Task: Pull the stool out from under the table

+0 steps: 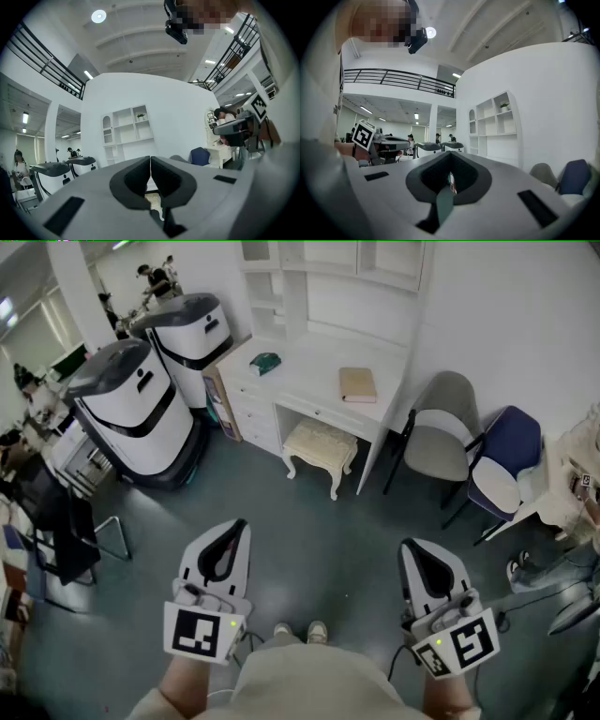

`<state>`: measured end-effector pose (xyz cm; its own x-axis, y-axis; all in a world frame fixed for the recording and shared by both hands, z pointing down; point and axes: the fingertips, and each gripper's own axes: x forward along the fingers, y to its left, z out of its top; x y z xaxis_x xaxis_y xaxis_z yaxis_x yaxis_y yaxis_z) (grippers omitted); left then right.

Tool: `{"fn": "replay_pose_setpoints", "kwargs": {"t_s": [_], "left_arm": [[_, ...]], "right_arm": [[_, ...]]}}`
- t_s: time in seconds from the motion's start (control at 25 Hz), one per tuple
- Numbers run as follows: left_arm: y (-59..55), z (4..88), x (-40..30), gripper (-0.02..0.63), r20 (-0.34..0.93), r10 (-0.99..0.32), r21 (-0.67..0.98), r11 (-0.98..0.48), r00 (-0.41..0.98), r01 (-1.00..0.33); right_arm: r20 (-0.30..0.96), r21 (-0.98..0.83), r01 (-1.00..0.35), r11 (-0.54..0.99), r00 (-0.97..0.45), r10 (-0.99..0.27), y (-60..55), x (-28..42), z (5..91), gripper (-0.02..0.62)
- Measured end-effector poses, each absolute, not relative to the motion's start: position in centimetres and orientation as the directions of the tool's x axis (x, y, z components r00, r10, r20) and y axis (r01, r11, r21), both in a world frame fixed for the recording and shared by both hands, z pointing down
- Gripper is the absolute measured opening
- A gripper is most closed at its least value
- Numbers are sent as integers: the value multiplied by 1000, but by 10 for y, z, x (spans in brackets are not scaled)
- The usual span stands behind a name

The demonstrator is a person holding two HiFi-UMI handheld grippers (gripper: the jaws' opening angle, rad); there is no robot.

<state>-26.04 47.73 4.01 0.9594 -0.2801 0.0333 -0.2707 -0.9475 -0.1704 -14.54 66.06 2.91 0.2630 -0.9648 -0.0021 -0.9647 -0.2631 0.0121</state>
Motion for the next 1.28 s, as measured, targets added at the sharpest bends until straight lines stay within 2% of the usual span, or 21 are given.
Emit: {"fn": "replay_pose_setpoints", "kwargs": {"t_s": [0.2,0.92,0.96,1.0,1.08,1.12,1.28], "left_arm": [[475,43,-260,21,30,-290,-161,-946,956,-282],[478,60,-245,25,90,-265,-125,-959,960,-253],[476,61,-243,26,90,-262,-121,-961,961,-250],[474,62,-240,41,83,-256,-118,-962,963,-245],[468,62,-236,188,68,-247,-114,-964,967,-239],[465,63,-235,219,63,-249,-119,-963,966,-241],[452,70,-231,219,51,-271,-136,-955,961,-262]], "right_arm": [[-46,-33,-966,-257,259,-965,660,-143,26,21],[-60,-59,-968,-245,249,-967,657,-122,29,25],[-59,-64,-967,-246,250,-967,657,-120,30,36],[-53,-62,-967,-247,250,-967,655,-117,31,102],[-38,-45,-967,-252,254,-967,649,-113,35,210],[-37,-39,-966,-254,255,-966,646,-112,37,227],[-41,-41,-965,-257,259,-965,634,-107,49,229]]}}
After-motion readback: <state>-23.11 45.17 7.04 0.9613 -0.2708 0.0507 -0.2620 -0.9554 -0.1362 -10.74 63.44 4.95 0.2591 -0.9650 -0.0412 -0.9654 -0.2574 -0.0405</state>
